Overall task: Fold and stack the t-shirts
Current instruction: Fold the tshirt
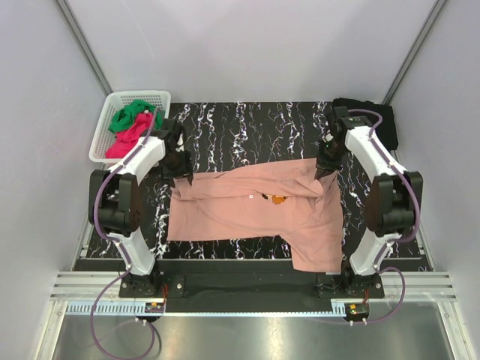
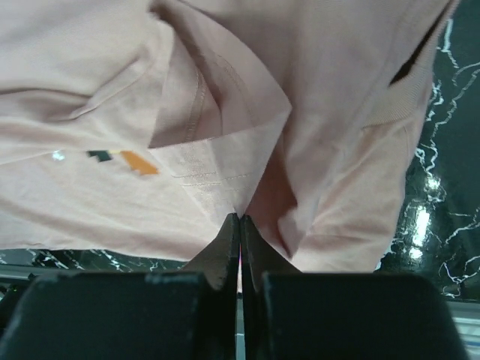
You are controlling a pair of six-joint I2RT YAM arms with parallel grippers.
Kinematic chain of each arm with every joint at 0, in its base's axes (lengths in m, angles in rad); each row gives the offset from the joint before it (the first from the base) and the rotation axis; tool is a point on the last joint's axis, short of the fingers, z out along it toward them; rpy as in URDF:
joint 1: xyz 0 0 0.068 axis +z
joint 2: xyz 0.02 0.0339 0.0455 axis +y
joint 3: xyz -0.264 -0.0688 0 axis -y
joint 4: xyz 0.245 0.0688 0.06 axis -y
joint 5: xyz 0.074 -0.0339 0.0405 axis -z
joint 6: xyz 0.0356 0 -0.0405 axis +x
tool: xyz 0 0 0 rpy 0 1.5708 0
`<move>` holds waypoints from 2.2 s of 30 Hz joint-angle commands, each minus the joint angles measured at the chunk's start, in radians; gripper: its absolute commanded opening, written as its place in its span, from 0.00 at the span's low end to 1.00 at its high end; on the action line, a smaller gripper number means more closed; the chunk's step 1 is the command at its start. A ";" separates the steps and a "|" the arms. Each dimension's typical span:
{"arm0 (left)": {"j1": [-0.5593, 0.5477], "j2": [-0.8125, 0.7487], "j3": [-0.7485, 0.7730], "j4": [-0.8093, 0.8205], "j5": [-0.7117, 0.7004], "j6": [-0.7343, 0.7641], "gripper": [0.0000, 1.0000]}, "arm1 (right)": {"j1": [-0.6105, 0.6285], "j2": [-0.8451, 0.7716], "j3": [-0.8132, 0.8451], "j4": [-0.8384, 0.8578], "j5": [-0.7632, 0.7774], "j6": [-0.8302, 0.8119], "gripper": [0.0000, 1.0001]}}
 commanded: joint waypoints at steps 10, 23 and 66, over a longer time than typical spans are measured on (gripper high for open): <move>0.008 0.058 0.024 0.026 -0.030 0.022 0.63 | 0.009 -0.127 0.003 -0.014 0.004 0.007 0.00; 0.008 0.179 0.176 0.000 -0.035 0.021 0.63 | 0.009 -0.114 -0.005 0.002 -0.019 -0.002 0.00; 0.060 -0.217 0.202 -0.117 -0.242 0.019 0.00 | -0.008 -0.271 0.181 -0.024 0.274 0.029 0.00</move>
